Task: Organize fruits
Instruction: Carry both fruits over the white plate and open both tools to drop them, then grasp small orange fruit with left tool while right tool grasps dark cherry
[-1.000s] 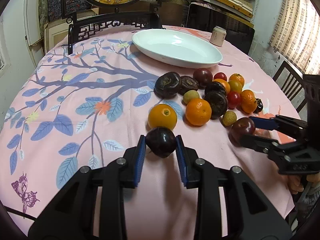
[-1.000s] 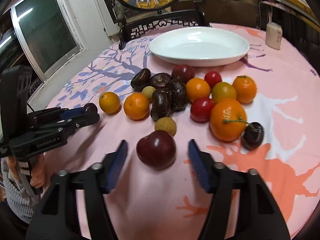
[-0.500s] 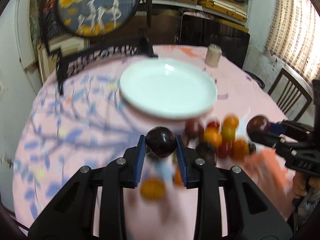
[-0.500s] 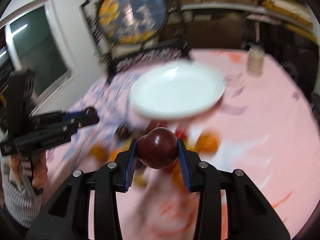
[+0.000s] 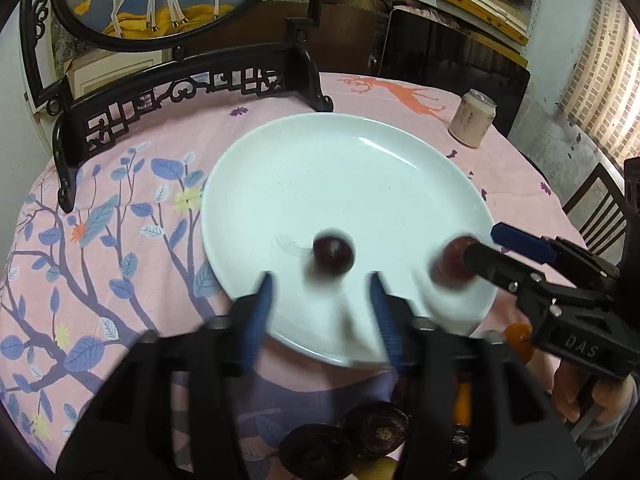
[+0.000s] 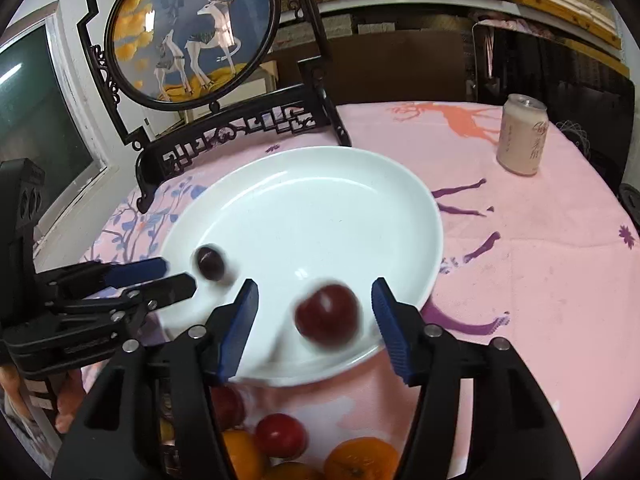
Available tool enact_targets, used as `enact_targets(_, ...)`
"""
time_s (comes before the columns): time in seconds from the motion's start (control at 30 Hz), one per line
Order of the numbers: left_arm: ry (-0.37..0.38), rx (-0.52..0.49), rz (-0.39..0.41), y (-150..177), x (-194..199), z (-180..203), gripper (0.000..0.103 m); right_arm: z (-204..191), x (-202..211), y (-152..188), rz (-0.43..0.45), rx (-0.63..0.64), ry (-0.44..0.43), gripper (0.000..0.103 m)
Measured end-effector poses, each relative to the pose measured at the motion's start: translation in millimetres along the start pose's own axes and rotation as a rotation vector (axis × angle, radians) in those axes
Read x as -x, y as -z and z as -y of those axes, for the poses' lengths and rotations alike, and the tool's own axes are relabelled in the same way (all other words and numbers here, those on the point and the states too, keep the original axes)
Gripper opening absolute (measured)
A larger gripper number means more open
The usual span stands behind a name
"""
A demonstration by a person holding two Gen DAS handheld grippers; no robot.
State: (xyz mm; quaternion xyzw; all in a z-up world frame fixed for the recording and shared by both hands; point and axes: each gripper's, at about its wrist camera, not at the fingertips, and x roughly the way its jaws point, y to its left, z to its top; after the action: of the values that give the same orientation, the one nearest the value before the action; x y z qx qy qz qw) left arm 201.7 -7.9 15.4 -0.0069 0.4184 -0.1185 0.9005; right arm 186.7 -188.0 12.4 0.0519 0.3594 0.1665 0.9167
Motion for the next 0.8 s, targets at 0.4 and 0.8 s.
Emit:
enact_targets(0.4,-0.056,0.013,0.089,33.5,52.3,-15.6,0.057,6.3,74.7,19.7,0.117,-0.060,-0.045,0.060)
enact_targets(0.8,-0.022,-0.031,0.069,148.1,106.1,-17.6,0.065,25.3,144.7,107.0,0.179,-0.146,-0.081,0.095)
